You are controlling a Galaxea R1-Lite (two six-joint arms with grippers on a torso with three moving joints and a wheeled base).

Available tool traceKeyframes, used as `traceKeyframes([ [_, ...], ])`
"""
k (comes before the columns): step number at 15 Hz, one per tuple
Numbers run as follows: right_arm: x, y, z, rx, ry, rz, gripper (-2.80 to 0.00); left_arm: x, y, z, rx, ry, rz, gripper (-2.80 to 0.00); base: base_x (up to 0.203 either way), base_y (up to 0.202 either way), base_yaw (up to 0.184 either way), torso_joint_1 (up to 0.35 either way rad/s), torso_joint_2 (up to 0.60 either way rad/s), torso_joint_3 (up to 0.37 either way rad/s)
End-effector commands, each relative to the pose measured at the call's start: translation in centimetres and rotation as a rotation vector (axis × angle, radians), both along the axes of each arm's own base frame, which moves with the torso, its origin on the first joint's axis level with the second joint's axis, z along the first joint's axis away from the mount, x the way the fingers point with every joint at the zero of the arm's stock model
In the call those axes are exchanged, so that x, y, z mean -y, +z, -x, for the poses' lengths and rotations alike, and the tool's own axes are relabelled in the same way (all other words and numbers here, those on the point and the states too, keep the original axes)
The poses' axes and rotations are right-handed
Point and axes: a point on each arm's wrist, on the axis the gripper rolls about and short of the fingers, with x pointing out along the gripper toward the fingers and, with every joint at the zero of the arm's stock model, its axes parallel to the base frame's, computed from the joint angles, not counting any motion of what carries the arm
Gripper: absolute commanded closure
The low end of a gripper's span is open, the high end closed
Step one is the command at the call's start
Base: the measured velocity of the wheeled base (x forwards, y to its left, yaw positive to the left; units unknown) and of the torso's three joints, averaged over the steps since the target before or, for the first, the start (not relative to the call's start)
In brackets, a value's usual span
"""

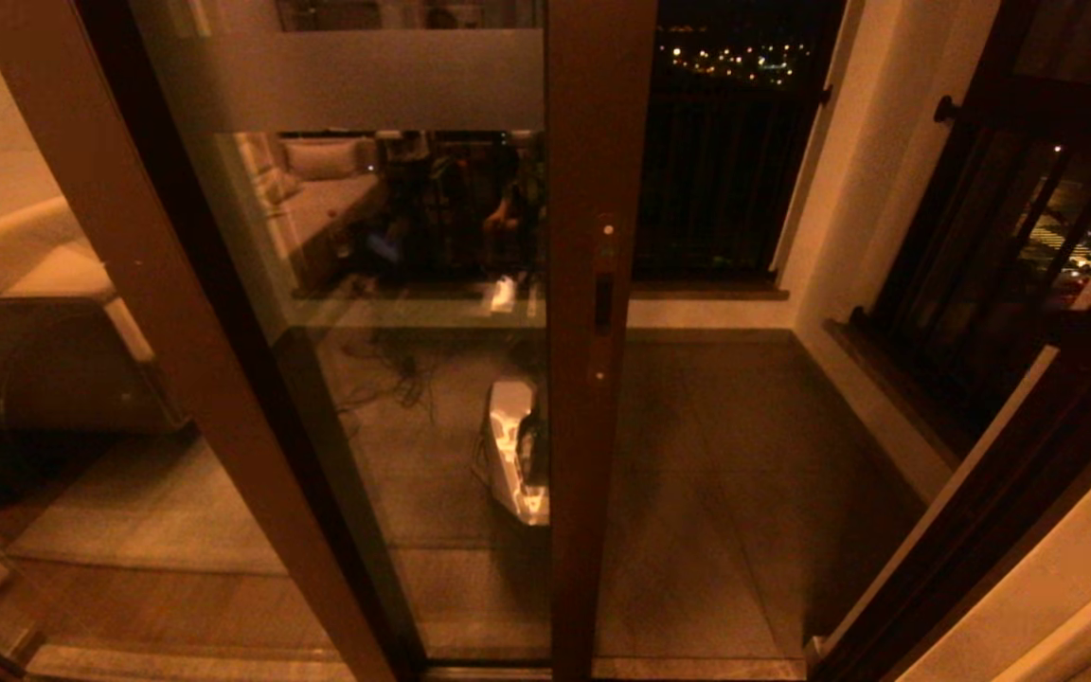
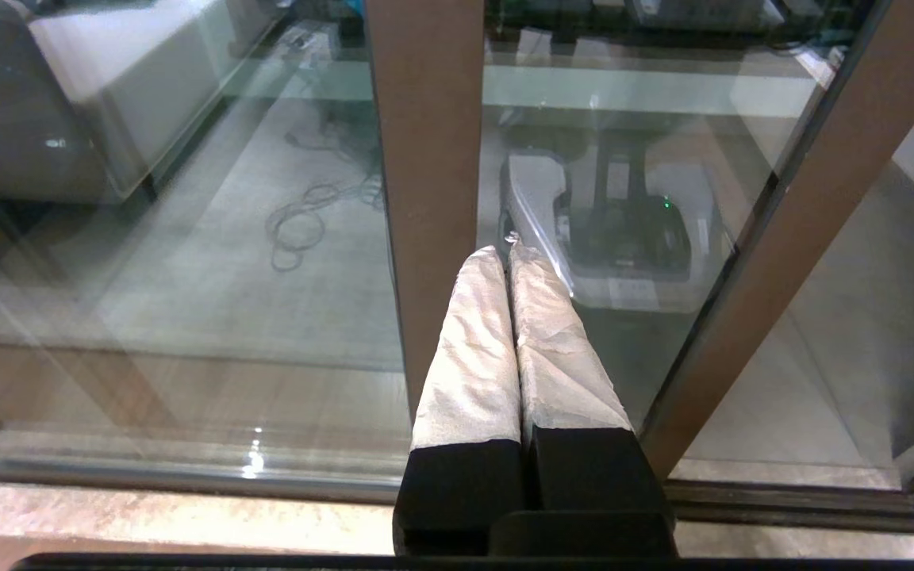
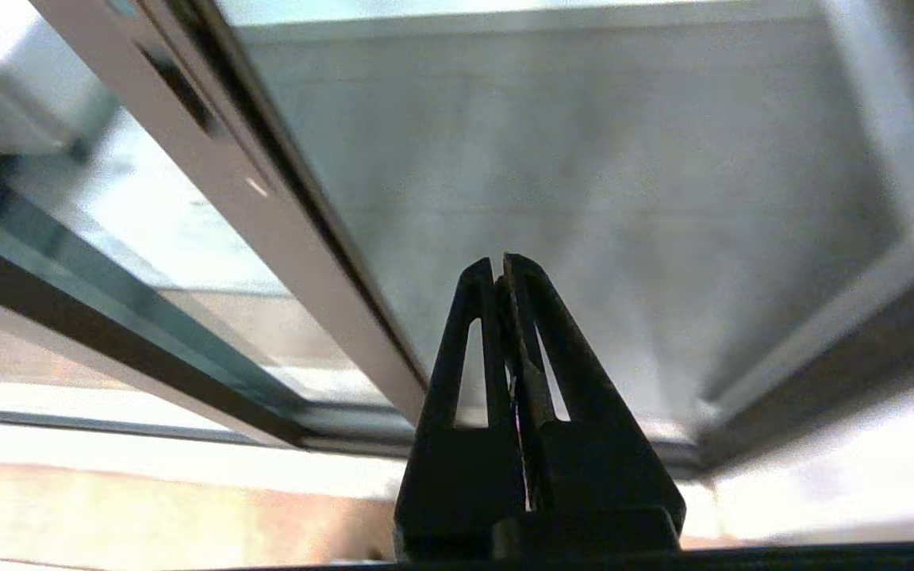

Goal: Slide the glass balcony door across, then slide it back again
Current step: Open the slid door

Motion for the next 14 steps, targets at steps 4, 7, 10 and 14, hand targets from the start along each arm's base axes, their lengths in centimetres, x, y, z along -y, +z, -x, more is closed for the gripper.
traceKeyframes([
  [4,7.4,-0.5,13.0,0.120,-0.066,-0.008,0.00,0.0,0.0,0.0,-0.003,0.000,0.000,0.00,0.000,0.000,0.000,0.000,0.00,0.000],
  [7,8.8,-1.8,19.2,0.235,-0.253,0.118,0.00,0.0,0.0,0.0,-0.003,0.000,0.000,0.00,0.000,0.000,0.000,0.000,0.00,0.000],
  [10,7.8,-2.7,23.6,0.297,-0.387,0.248,0.00,0.0,0.0,0.0,-0.003,0.000,0.000,0.00,0.000,0.000,0.000,0.000,0.00,0.000],
  [14,6.7,-8.2,28.6,0.427,-0.341,0.274,0.00,0.0,0.0,0.0,-0.003,0.000,0.000,0.00,0.000,0.000,0.000,0.000,0.00,0.000],
])
